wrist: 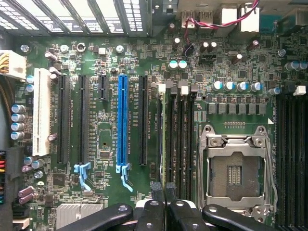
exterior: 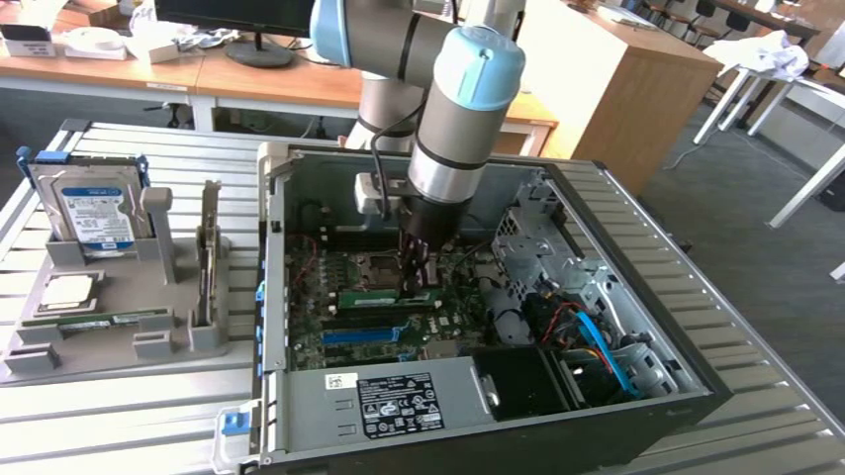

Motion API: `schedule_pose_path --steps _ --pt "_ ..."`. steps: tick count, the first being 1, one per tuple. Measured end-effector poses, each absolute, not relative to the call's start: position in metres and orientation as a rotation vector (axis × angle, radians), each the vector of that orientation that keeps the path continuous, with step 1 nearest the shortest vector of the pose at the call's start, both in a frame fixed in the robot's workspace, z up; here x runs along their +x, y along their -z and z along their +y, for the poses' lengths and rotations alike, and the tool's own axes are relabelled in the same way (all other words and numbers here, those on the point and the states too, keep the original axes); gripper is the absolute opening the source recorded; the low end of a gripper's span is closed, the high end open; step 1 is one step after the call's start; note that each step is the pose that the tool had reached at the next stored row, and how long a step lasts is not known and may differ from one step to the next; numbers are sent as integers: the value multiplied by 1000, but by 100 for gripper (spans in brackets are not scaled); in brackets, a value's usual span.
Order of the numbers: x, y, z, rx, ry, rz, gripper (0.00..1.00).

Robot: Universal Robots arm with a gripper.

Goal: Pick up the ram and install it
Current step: 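Insert the ram into the slot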

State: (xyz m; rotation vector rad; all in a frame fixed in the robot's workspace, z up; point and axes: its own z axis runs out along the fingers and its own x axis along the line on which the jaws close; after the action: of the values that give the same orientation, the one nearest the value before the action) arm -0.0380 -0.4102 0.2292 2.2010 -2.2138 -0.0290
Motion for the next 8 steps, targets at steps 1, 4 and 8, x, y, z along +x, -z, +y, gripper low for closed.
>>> schedule_pose_path --steps 1,4,8 --pt "-38 -229 -410 2201 29 -2214 12" --pt "-38 -229 -410 2201 29 -2214 12" --pt "-38 -229 -410 2201 29 -2214 12"
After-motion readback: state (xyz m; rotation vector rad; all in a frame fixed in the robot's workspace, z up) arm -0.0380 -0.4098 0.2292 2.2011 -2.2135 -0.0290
